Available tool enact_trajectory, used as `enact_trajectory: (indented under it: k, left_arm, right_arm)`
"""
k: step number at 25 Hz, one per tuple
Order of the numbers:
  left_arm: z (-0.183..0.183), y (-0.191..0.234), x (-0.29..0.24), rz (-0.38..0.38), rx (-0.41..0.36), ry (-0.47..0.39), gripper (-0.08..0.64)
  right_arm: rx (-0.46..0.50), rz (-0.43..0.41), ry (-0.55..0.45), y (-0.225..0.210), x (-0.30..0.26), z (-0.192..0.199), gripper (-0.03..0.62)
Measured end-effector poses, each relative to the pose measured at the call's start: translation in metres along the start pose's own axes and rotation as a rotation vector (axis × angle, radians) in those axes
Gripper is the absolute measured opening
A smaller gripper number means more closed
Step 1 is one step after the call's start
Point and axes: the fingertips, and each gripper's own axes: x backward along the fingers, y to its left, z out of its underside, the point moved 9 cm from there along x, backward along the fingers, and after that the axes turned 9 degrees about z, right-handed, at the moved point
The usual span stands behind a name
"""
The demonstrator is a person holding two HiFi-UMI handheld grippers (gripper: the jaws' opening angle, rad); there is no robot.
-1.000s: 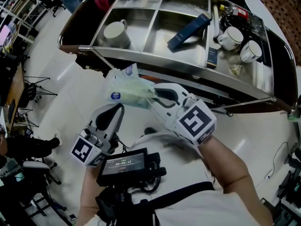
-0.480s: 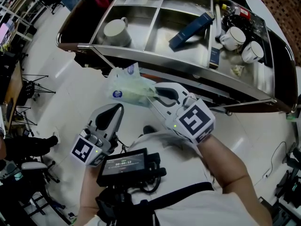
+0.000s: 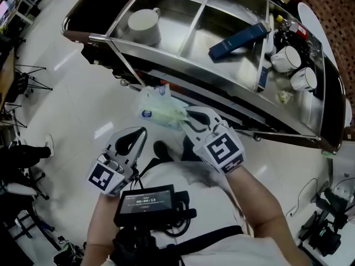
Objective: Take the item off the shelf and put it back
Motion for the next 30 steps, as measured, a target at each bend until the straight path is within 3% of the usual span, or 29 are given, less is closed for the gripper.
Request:
enact_trajectory:
  k: [9, 16, 20, 24, 27, 30]
  left_arm:
    - [0.047, -0.002, -0.018, -0.03, 0.08, 0.036, 0.005]
    - [0.078, 0.006, -0.027, -0.029, 0.117, 0.044, 0.005]
    - [0.097, 0.0, -0.032, -0.018, 0.175, 0.05, 0.005]
    - [0.114, -0.006, -0.035, -0.005, 0.21, 0.061, 0.005]
    - [0.125, -0.01, -0.035, -0.019, 0.256, 0.061, 0.005]
    - [0.129, -0.006, -0.031, -0.029, 0.256, 0.058, 0.005]
  right_arm:
    - [-0.036, -0.062, 0.121, 0.003, -0.035, 0.046, 0.049]
    - [-0.053, -0.018, 0.183, -0.016, -0.069, 0.087, 0.049]
    - [-0.099, 0.052, 0.245, -0.038, -0.087, 0.119, 0.049]
    - [-0.14, 0.169, 0.217, -0.063, -0.106, 0.127, 0.049]
    - [-0.123, 0.246, 0.184, -0.083, -0.115, 0.119, 0.049]
    - [-0.078, 0.316, 0.164, -0.105, -0.127, 0.113, 0.049]
